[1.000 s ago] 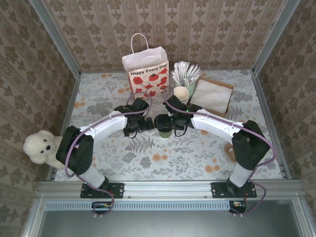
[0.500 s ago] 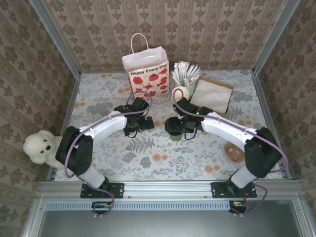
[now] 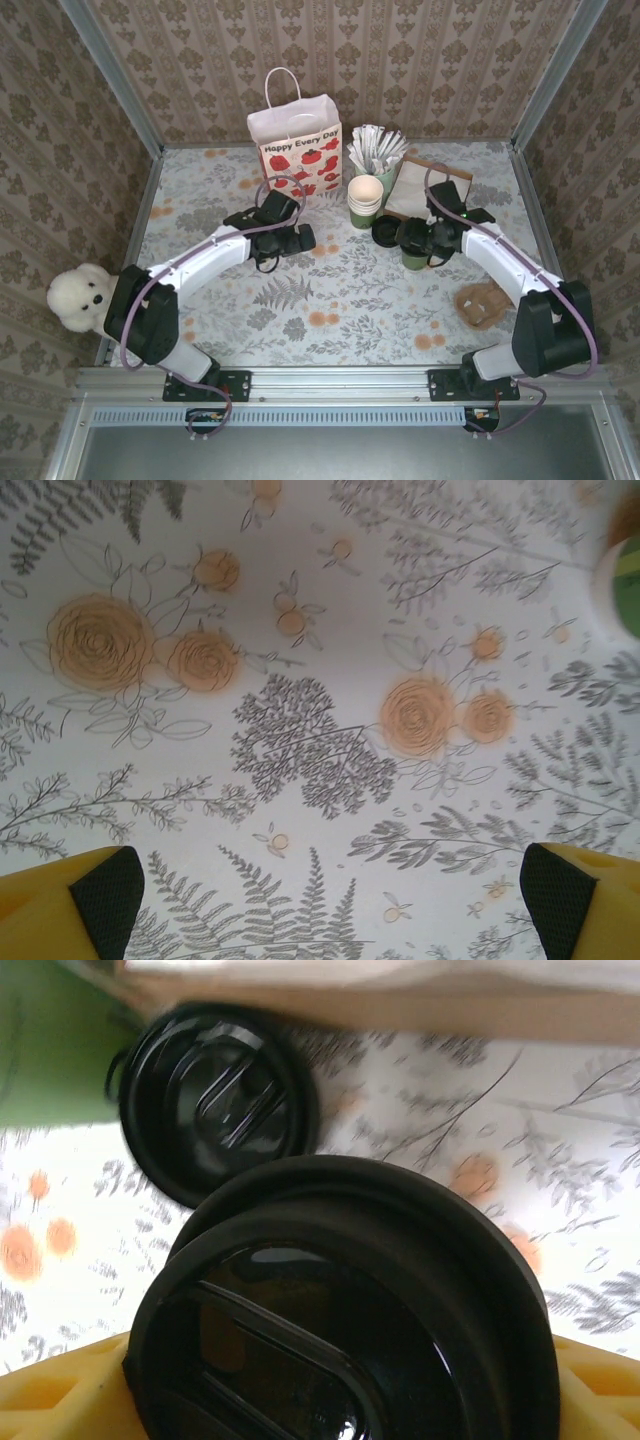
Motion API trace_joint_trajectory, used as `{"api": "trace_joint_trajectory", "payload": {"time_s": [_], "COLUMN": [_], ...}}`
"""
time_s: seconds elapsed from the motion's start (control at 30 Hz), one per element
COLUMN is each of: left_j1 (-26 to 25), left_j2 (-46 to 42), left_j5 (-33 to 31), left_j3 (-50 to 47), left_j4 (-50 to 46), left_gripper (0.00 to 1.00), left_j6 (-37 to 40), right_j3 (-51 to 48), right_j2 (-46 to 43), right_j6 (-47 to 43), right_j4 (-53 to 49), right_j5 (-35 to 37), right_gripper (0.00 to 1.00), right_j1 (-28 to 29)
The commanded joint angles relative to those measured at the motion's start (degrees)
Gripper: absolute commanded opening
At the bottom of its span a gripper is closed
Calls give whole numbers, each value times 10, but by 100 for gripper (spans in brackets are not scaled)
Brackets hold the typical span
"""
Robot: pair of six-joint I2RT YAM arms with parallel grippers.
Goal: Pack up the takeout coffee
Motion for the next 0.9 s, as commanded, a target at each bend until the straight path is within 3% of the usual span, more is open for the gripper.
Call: {"api": "trace_joint_trajectory", "payload": {"time_s": [0.0, 0.3, 0.63, 0.87], "left_j1": [-3, 2, 18, 60], "left_j2": [-34, -63, -101, -107], "left_j5": [-19, -38, -46, -9], "left_j3": [-12, -22, -50, -32], "left_j4": [37, 77, 113, 103], "left_gripper": [100, 100, 100, 100], "left_j6": [12, 41, 25, 21], "right_j3": [22, 90, 207, 269], "right_j2": [37, 112, 221, 276], "right_j6": [-16, -2, 34, 36], "right_j4": [9, 77, 105, 76], "right_j5": [6, -3, -76, -66], "right_gripper": [77, 77, 77, 79], "right_j1": [-39, -89, -90, -72]}}
